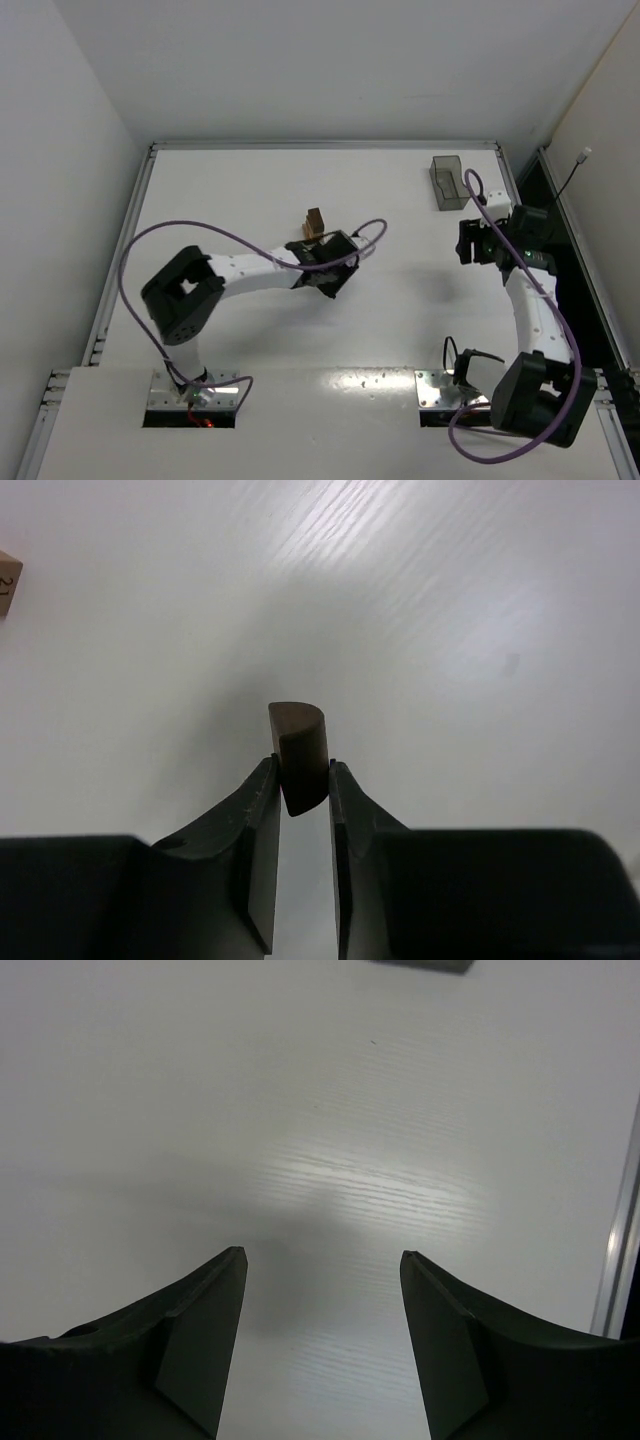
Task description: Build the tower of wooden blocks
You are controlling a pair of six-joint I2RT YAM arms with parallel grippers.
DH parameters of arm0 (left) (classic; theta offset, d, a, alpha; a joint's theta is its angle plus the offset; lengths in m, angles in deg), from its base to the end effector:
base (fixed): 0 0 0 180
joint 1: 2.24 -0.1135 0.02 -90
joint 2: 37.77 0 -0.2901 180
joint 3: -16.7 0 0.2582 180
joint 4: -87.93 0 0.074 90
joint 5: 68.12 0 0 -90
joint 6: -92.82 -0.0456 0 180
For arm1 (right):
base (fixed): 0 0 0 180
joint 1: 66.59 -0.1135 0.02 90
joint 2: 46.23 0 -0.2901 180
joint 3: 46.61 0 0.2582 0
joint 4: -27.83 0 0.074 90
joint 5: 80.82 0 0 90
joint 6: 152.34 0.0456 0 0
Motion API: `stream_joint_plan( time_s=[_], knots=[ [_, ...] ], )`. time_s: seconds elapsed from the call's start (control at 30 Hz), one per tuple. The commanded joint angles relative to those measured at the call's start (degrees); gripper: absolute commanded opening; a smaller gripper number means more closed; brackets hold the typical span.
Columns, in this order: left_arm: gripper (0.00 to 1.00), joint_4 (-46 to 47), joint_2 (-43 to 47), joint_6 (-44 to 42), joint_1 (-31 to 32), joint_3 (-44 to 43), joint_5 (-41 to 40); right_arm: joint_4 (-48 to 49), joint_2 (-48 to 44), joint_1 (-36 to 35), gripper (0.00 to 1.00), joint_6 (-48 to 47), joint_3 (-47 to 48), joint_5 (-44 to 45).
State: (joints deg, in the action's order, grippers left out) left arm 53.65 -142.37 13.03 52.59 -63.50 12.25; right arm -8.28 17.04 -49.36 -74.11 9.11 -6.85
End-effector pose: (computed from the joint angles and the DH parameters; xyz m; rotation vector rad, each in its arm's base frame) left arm 0.2309 -0.3145 0.1859 0.9250 2.4150 -0.2060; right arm 0.2241 -0.0563 0.2573 -0.0288 2.2971 0.0669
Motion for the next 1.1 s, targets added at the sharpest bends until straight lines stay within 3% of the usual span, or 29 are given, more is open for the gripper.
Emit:
stream_joint_plan(
  time_s=[0.0, 0.03, 0.07, 0.17, 0.2, 0.3, 0.43, 0.57, 0.77, 1.07],
  knots=[
    [0.0, 8.43, 12.12, 4.89, -5.25, 1.63, 24.92, 2.8, -4.55, -1.76, 0.6, -2.29, -0.97, -10.22],
    [0.0, 10.88, 13.01, 7.94, -7.96, 1.64, 29.71, 2.81, -5.16, -1.77, 0.6, -3.34, -1.5, -11.29],
    [0.0, 13.26, 13.01, 9.89, -10.51, 1.64, 40.11, 3.34, -5.78, -2.37, 0.6, -3.35, -1.5, -12.0],
    [0.0, 18.79, 10.91, 19.52, -13.6, 2.24, 54.15, 3.34, -5.18, -3.69, 0.6, -3.35, -1.5, -12.62],
    [0.0, 25.61, 9.25, 22.45, -14.22, 4.69, 61.24, 3.34, -4.65, -3.7, 0.6, -3.35, -0.72, -12.62],
    [0.0, 34.87, 7.13, 32.45, -16.06, 9.7, 67.87, 1.15, -3.07, -3.7, 0.6, -3.87, 0.95, -13.4],
    [0.0, 45.77, 4.67, 39.78, -17.3, 11.92, 69.83, -0.09, -5.85, -4.31, 0.6, -5.81, 0.97, -19.81],
    [0.0, 52.73, 2.56, 46.37, -18.0, 12.45, 72.38, 7.36, -12.7, -7.47, 0.6, -6.34, -3.77, -25.27],
    [0.0, 51.43, 3.08, 46.91, -18.53, 11.39, 72.29, 9.49, -15.45, -18.36, 0.64, -5.63, -3.79, -29.5],
    [0.0, 49.93, 4.84, 45.68, -22.3, 9.64, 71.68, 12.04, -16.07, -39.53, 0.69, -6.16, -5.02, -23.88]
  ],
)
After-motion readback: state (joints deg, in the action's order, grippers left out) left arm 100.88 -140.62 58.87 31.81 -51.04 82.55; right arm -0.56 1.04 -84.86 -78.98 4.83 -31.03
